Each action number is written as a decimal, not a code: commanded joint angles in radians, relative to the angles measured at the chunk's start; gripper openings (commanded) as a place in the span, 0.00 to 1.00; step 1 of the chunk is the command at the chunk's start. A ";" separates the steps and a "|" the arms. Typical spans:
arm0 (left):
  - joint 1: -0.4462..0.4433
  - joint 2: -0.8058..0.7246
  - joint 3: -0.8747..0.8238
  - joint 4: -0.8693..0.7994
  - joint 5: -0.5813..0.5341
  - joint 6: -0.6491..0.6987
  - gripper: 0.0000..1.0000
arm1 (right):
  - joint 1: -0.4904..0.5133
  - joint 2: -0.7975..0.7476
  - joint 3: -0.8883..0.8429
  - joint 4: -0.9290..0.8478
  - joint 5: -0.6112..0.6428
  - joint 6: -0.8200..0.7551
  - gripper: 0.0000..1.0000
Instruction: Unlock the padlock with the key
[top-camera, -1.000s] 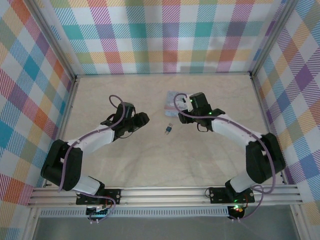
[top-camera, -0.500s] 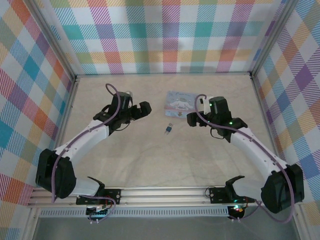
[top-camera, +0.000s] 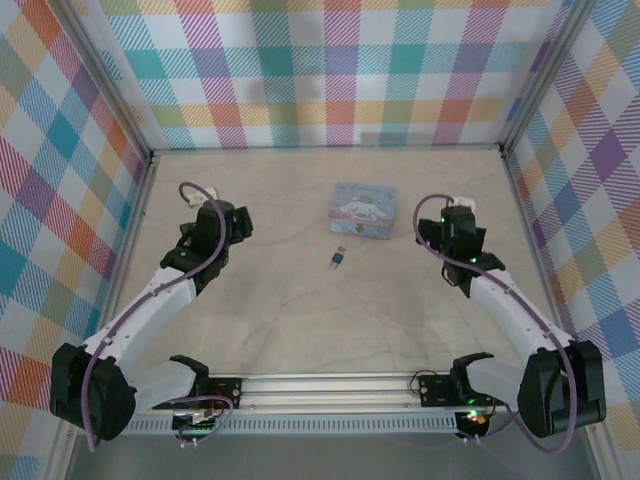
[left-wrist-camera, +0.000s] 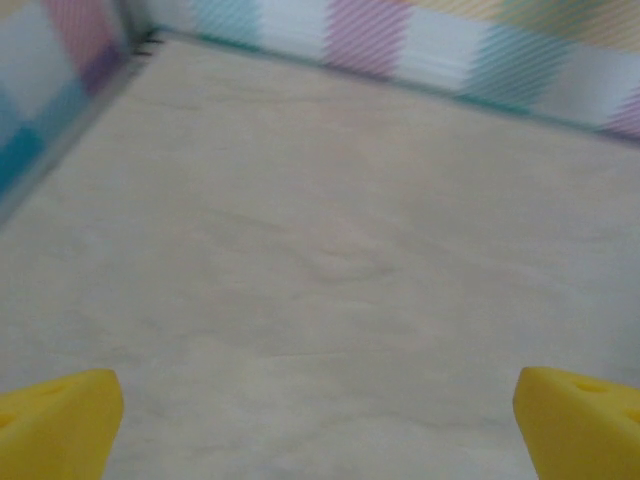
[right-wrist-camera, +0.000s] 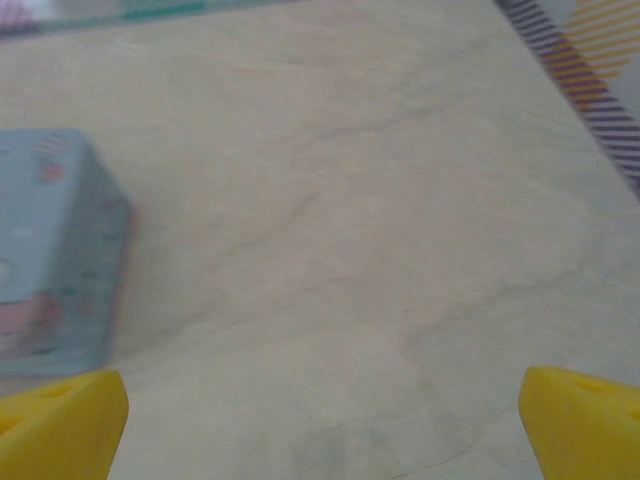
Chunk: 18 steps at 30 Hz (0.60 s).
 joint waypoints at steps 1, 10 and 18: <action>0.060 0.024 -0.147 0.219 -0.097 0.070 1.00 | -0.012 0.062 -0.099 0.318 0.114 -0.058 1.00; 0.142 0.276 -0.333 0.783 -0.026 0.253 1.00 | -0.045 0.276 -0.230 0.805 0.080 -0.200 1.00; 0.178 0.369 -0.407 1.039 0.170 0.332 1.00 | -0.149 0.334 -0.307 0.988 -0.254 -0.208 1.00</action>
